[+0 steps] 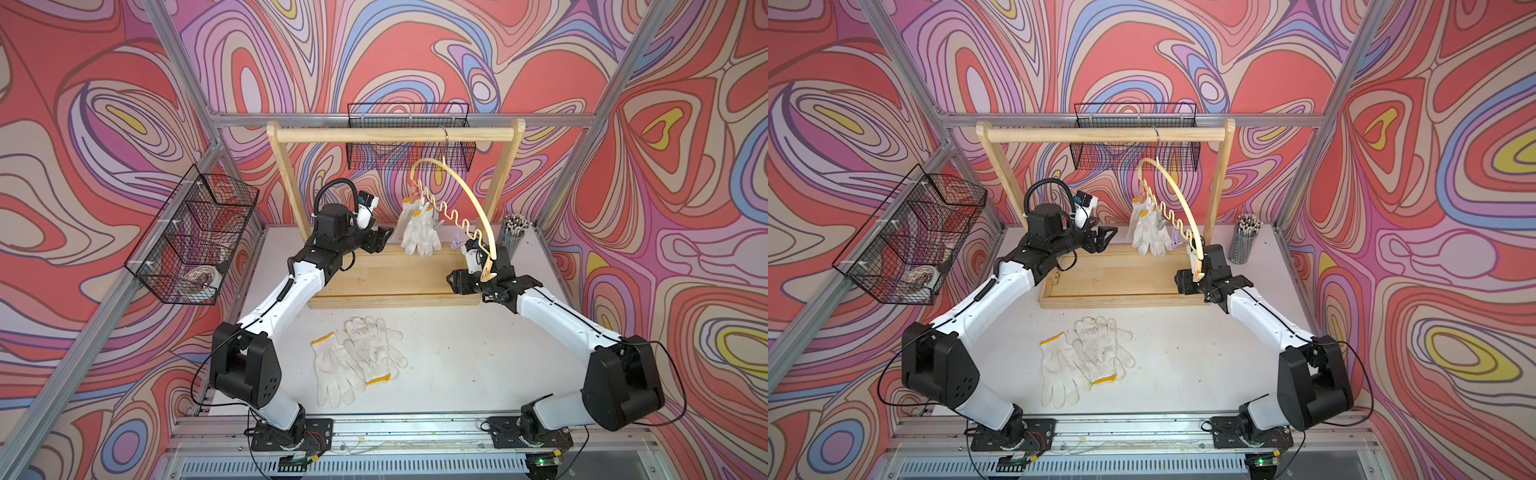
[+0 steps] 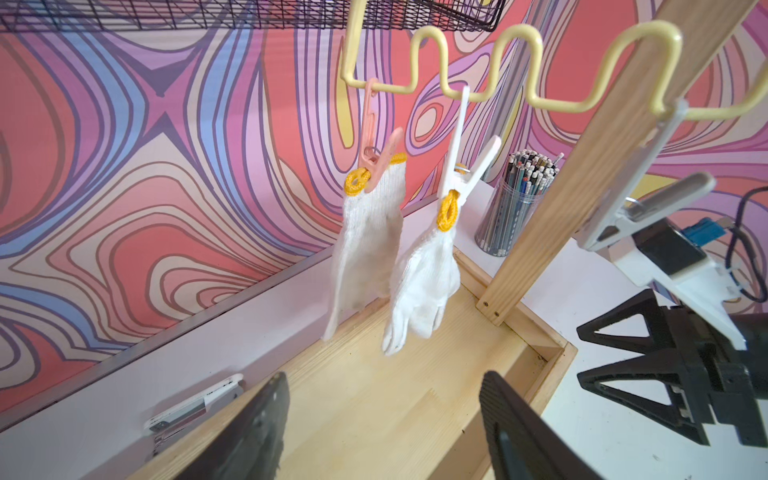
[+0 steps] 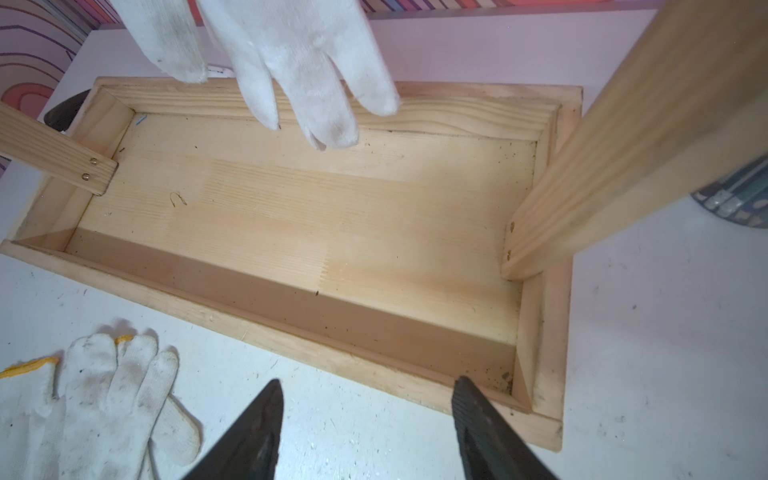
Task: Clip the gloves onto a hanger to dry
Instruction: Pick up the glove from the center of the board.
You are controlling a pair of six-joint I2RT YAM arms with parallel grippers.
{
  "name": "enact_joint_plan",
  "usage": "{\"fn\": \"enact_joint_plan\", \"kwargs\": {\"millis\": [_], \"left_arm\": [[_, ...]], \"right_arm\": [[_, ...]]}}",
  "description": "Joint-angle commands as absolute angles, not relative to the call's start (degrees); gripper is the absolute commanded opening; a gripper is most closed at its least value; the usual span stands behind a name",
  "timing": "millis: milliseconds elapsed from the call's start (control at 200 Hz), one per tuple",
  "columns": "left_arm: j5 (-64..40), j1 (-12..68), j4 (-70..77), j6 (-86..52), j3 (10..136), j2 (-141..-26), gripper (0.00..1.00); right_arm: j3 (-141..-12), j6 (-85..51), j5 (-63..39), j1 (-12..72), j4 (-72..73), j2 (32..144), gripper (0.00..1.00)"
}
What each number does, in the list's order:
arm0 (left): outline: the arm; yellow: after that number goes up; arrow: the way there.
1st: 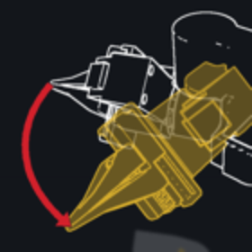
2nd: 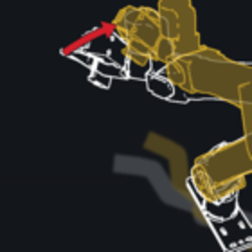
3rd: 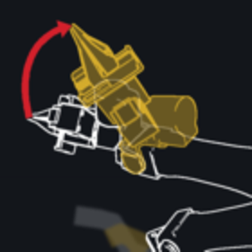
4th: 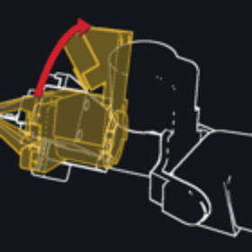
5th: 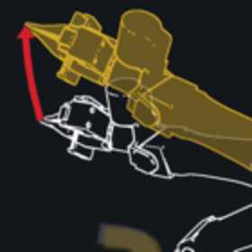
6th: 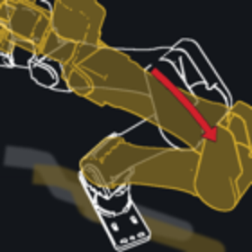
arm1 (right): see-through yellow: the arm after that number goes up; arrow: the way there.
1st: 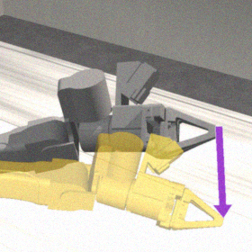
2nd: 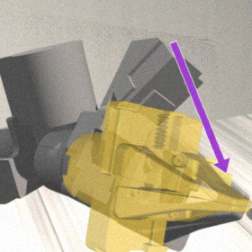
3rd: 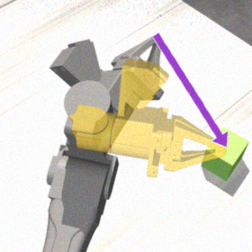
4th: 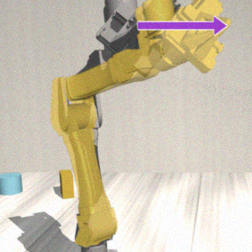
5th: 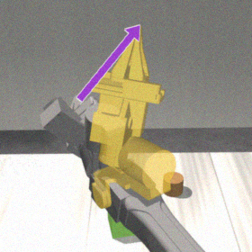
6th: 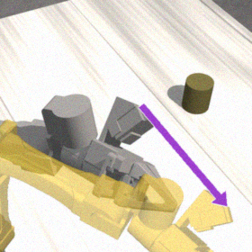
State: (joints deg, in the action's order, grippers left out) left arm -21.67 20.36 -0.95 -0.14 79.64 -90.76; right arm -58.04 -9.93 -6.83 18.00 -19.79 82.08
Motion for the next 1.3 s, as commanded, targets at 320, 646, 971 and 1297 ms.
{"fn": "enact_joint_plan", "kwargs": {"millis": [320,646,971,1297], "left_arm": [[-11.1,24.2,-6.7,0.8,63.1,-78.5,0.75],[-5.7,26.9,-9.3,-2.3,47.3,-66.6,0.75],[-3.4,26.9,-10.4,-2.9,44.8,-63.2,0.76],[2.6,26.9,-12.4,-3.4,43.7,-60.1,0.76]], "right_arm": [[-45.7,-20.7,-11.2,21.9,-23.4,73.4,0.56],[-36.2,-28.2,-14.4,29.3,-18.2,67.9,0.53],[-36.6,-33.4,-6.5,46.6,-14.4,74.1,0.52],[-47.1,-33.2,-4.9,57.4,-11.6,86.9,0.5]]}}
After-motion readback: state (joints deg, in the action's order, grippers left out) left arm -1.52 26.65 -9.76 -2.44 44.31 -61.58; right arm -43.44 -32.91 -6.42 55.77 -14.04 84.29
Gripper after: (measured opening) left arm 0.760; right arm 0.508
